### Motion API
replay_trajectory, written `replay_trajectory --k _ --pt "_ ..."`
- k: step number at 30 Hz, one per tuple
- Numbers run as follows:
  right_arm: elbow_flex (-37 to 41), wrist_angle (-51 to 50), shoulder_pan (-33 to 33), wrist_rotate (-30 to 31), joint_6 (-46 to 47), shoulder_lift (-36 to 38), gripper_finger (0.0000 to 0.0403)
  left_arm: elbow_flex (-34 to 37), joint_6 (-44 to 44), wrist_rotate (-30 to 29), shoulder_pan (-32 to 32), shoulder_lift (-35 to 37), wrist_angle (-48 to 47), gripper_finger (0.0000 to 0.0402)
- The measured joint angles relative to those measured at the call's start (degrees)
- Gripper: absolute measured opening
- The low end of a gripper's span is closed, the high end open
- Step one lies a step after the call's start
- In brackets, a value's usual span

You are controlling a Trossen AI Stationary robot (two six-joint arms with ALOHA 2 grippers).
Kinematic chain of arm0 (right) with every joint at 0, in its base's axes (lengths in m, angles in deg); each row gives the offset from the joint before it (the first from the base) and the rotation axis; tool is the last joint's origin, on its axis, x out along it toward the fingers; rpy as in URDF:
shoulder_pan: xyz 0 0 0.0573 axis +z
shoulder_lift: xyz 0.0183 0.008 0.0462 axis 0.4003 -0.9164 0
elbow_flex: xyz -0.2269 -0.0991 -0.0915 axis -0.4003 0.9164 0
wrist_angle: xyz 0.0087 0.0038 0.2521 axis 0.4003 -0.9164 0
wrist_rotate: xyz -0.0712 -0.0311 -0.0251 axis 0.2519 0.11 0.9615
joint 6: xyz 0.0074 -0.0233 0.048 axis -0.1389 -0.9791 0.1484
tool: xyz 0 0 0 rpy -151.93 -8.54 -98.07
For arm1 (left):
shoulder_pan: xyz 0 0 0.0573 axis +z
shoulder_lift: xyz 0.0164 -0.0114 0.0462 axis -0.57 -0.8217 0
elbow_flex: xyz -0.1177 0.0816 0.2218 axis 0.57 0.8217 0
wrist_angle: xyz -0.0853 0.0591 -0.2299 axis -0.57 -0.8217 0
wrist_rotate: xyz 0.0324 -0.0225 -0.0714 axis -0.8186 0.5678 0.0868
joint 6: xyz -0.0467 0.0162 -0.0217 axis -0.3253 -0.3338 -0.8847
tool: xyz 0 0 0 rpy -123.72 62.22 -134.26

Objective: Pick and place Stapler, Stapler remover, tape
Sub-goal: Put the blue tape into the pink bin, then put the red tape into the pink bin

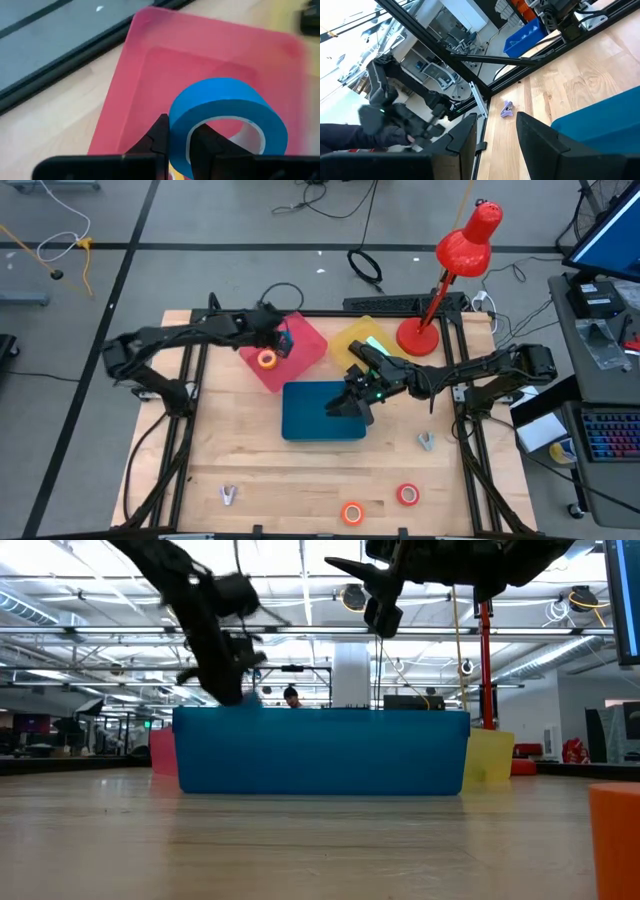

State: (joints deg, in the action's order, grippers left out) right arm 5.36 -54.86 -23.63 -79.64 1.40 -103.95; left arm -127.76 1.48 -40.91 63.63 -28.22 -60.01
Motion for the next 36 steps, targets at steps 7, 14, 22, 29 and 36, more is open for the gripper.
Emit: replay_trajectory --k 7,14,22,29,36 --pt "0.0 -0.2 0.0 0.0 0.0 0.0 0.0130 -0.1 0.0 -0.1 2.8 -9.9 0.8 0.0037" --pt "0.0 0.0 0.0 1.3 -0.1 0.0 0.0130 -2.2 1.2 -1.1 3.5 -14.5 3.0 0.0057" --pt "0.0 0.2 0.0 1.3 -0.2 0.0 0.0130 -3.5 3.8 0.6 3.6 -15.6 4.8 0.0066" --pt "0.0 0.2 0.0 1.3 -0.2 0.0 0.0130 -3.5 4.7 1.0 3.8 -15.3 4.6 0.0136" --pt "0.0 0.2 0.0 1.2 -0.4 0.0 0.0130 -3.5 4.8 1.9 3.9 -12.8 4.3 0.0217"
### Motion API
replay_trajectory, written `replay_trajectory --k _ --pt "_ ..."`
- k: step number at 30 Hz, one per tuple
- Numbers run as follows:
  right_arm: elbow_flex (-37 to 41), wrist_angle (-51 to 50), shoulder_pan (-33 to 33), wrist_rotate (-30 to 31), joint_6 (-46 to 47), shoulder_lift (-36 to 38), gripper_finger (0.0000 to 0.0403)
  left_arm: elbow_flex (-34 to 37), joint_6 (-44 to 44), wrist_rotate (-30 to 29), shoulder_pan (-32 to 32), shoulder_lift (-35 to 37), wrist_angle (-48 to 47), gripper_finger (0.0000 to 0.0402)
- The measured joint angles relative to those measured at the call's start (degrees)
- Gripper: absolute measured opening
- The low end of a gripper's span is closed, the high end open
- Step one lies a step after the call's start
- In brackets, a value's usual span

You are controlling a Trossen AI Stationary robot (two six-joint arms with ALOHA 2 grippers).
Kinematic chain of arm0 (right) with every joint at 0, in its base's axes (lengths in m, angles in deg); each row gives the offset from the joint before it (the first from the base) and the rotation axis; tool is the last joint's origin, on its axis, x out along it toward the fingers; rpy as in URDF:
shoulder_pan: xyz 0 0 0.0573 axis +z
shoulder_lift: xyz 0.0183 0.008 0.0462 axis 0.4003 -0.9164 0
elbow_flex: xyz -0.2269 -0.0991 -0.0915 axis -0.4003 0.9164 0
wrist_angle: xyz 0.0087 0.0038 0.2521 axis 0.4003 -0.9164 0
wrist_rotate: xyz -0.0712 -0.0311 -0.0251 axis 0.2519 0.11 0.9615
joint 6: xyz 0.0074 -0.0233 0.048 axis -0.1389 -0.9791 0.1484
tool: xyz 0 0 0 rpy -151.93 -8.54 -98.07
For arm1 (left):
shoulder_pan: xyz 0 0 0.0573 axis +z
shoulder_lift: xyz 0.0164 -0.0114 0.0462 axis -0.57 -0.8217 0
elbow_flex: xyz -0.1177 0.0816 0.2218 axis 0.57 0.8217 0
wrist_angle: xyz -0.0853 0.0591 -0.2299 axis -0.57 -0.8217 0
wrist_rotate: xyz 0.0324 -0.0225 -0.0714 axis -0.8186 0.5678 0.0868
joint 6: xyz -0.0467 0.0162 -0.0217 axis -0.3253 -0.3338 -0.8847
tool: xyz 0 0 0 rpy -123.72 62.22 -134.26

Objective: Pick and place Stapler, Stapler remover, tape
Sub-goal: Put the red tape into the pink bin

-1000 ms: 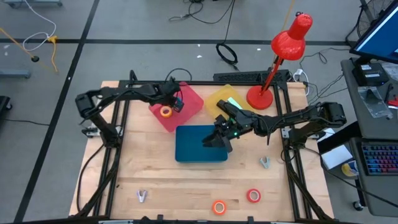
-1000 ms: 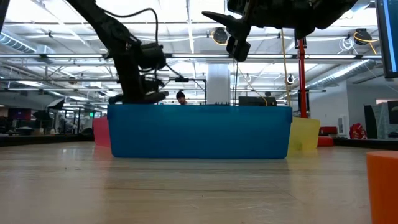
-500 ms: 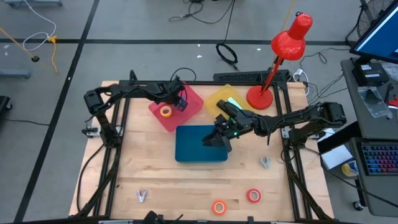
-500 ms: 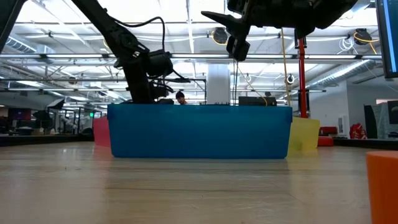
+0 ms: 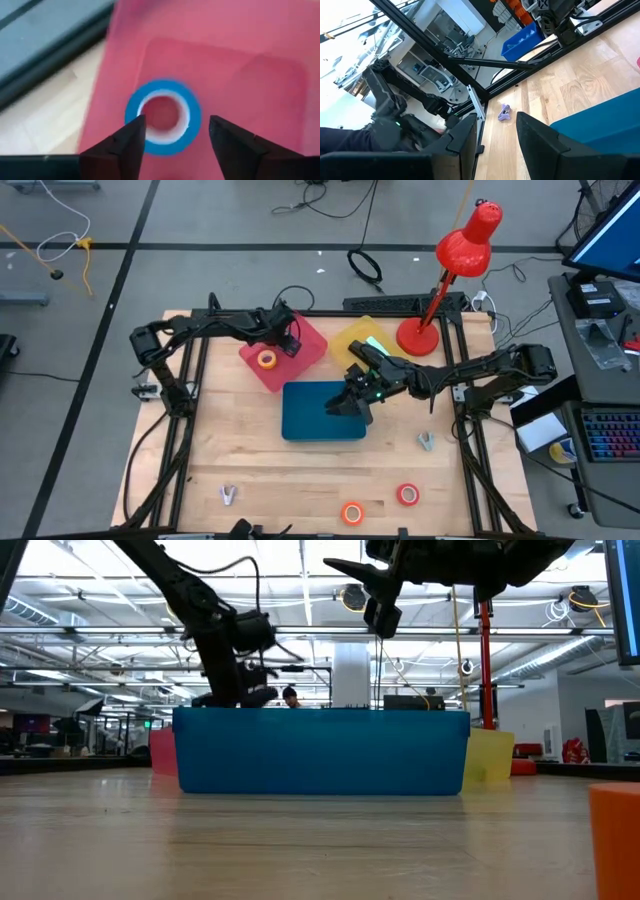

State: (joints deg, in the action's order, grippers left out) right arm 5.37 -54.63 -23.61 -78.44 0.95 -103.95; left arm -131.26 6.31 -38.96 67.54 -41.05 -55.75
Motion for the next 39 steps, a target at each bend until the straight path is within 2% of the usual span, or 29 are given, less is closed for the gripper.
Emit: replay_trajectory --k 4,9,17,22,24,31,35,39 --pt "0.0 0.5 0.1 -0.1 -1.5 0.0 0.0130 0.0 -0.2 1.0 0.0 5.9 -0.2 0.0231" --pt "0.0 1.7 0.1 -0.1 -1.4 0.0 0.0130 0.0 -2.3 4.1 -1.3 16.6 -3.1 0.0232" --pt "0.0 4.8 0.1 -0.1 0.0 0.0 0.0130 0.0 -9.0 12.8 -6.5 32.6 -16.0 0.0232" --pt "0.0 6.7 0.1 -0.2 0.7 0.0 0.0130 0.0 -12.1 11.2 -12.4 39.3 -23.5 0.0232" --pt "0.0 7.2 0.3 -2.1 0.7 0.0 0.0130 0.8 -13.3 10.0 -15.5 41.6 -24.6 0.0232" --pt "0.0 11.2 3.4 -14.5 6.1 0.2 0.0130 9.4 -21.2 5.2 -26.2 49.8 -20.1 0.0232" --pt "0.0 11.3 7.2 -15.6 11.4 1.3 0.0130 16.6 -25.3 3.3 -32.0 54.7 -12.5 0.0232" --pt "0.0 6.3 11.1 -16.7 18.4 3.9 0.0130 22.8 -28.4 1.3 -36.9 58.4 -6.2 0.0232"
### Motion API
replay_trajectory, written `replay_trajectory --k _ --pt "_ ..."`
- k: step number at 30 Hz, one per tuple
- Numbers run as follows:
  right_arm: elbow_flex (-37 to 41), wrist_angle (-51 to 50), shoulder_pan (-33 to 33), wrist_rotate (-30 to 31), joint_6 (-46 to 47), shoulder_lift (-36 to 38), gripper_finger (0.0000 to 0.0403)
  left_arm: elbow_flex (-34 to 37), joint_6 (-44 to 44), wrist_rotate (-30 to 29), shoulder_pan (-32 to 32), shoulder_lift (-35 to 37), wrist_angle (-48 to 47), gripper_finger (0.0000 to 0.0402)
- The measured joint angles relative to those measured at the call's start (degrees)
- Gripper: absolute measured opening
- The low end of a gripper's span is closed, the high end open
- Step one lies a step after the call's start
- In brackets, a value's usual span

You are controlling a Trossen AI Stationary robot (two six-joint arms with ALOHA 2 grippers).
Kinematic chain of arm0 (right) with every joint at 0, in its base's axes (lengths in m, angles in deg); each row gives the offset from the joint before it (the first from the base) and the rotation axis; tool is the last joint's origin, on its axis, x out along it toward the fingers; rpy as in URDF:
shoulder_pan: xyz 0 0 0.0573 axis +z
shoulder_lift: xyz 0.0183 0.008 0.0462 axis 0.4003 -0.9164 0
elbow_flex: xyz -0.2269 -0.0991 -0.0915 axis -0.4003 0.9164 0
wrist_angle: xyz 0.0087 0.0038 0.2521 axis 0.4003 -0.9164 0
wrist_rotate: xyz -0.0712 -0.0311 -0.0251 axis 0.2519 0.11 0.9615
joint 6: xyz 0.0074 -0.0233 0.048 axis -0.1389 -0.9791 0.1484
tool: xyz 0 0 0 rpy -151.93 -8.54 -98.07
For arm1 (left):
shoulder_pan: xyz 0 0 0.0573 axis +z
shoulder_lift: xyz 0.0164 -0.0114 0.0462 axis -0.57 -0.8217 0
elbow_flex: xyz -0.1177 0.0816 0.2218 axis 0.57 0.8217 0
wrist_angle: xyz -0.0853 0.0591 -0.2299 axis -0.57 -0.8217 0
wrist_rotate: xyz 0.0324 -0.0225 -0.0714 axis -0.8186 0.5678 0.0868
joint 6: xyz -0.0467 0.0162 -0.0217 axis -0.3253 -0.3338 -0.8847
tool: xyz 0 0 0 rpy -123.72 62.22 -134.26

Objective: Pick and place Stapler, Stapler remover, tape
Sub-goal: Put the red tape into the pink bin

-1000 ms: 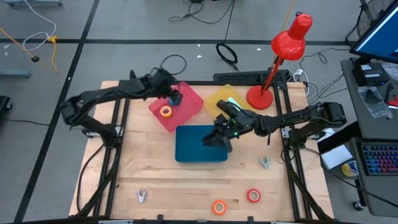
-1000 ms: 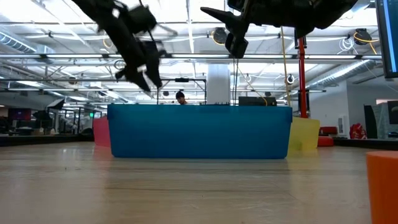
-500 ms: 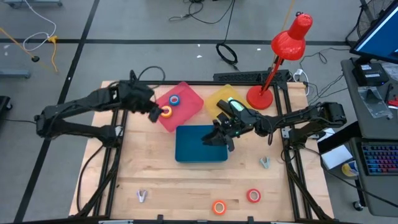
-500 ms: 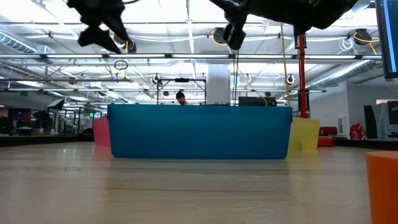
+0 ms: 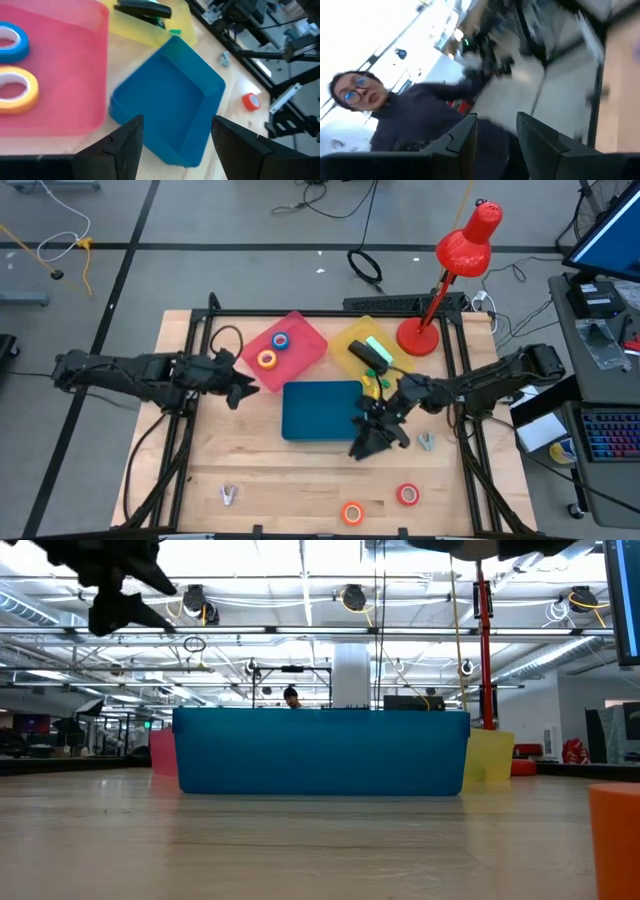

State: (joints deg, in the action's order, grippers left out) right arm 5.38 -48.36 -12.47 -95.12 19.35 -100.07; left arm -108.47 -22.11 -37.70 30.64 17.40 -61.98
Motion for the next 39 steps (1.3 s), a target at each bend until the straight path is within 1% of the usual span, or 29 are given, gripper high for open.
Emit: replay_trajectory --k 4,7,11,16,20,23,26,32,39 --pt "0.0 -15.2 4.0 0.1 5.9 4.7 0.0130 4.0 -3.2 -2.1 -3.4 2.2 2.2 0.0232" --pt "0.0 -30.7 7.5 1.0 11.9 8.9 0.0130 5.4 -4.9 -3.3 -5.3 2.8 2.1 0.0232" --pt "0.0 -47.5 13.3 8.2 20.2 13.9 0.0130 5.8 -4.9 -4.9 -7.2 2.7 2.1 0.0232" --pt "0.0 -61.8 21.7 20.1 33.4 17.4 0.0130 5.8 -4.9 -8.1 -8.7 2.7 2.3 0.0232" --pt "0.0 -66.1 27.8 27.3 42.9 17.1 0.0130 5.8 -4.9 -9.2 -8.8 2.7 2.4 0.0232" --pt "0.0 -66.8 31.1 30.1 49.9 15.6 0.0130 5.8 -4.7 -9.3 -8.8 2.7 2.5 0.0232" --pt "0.0 -67.1 33.6 30.6 54.6 13.4 0.0130 5.8 -4.8 -9.3 -8.8 2.7 2.6 0.0232" --pt "0.0 -67.2 36.1 30.5 60.1 8.1 0.0130 5.8 -5.0 -9.3 -8.8 2.7 2.6 0.0232" --pt "0.0 -66.6 36.4 30.5 59.1 2.0 0.0130 5.8 -5.0 -9.3 -8.8 2.7 2.6 0.0232"
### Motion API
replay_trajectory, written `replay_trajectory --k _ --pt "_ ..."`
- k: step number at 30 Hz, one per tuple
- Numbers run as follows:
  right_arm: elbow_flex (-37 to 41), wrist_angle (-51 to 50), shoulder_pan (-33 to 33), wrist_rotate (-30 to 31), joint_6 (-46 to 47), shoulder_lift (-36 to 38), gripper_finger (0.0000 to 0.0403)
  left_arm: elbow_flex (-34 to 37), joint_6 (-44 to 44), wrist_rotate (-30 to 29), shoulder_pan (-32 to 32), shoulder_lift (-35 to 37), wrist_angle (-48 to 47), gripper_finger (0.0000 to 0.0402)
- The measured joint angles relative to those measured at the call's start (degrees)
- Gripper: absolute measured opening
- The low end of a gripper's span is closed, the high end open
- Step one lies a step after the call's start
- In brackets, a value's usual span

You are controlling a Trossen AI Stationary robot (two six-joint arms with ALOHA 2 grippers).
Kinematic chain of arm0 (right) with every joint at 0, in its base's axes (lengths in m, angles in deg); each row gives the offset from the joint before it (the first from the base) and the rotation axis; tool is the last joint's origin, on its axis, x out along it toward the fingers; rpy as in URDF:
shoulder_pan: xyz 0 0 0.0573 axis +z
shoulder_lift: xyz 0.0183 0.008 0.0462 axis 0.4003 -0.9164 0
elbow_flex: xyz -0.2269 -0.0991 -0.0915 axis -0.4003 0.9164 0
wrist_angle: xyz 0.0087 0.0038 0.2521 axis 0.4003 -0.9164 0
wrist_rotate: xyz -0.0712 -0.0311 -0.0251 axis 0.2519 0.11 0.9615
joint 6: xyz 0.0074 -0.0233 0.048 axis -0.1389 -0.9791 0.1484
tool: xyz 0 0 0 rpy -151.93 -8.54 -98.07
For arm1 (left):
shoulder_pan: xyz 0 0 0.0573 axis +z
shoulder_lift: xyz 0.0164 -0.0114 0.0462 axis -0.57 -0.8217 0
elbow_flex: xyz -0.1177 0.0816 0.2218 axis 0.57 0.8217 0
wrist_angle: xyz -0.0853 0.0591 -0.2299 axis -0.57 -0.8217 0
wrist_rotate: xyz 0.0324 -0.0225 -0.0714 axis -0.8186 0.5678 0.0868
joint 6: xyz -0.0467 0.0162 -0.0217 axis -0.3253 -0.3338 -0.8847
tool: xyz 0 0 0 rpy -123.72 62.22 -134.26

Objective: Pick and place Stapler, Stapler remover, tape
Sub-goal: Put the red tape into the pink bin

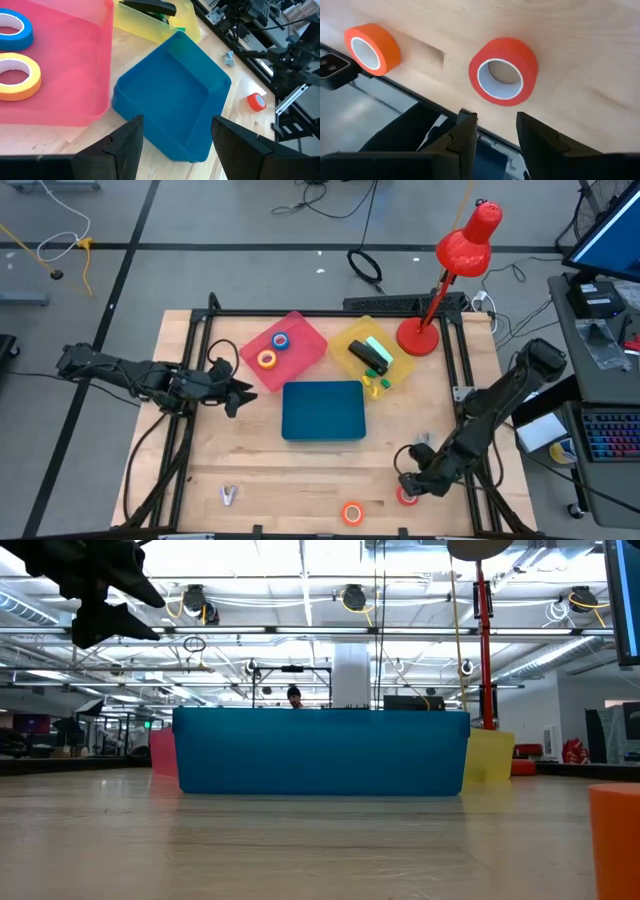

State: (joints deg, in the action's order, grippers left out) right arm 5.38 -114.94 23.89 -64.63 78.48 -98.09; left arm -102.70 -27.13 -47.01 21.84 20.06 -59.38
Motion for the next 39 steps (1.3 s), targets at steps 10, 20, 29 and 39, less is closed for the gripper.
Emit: replay_trajectory --k 10,20,29,39 --pt "0.0 -0.2 0.0 0.3 -3.6 -6.5 0.0130 0.0 -0.1 0.0 0.0 0.0 0.0 0.0232" --pt "0.0 -0.2 0.0 1.5 -5.5 -10.8 0.0130 0.0 -0.4 0.1 0.0 0.0 0.0 0.0232" --pt "1.8 0.9 -0.1 2.7 -4.6 -12.0 0.0127 0.0 -1.4 0.1 0.0 0.0 0.0 0.0232" --pt "2.6 1.4 -0.4 1.5 -8.5 -11.3 0.0029 0.0 -4.0 0.1 0.0 0.0 0.2 0.0232"
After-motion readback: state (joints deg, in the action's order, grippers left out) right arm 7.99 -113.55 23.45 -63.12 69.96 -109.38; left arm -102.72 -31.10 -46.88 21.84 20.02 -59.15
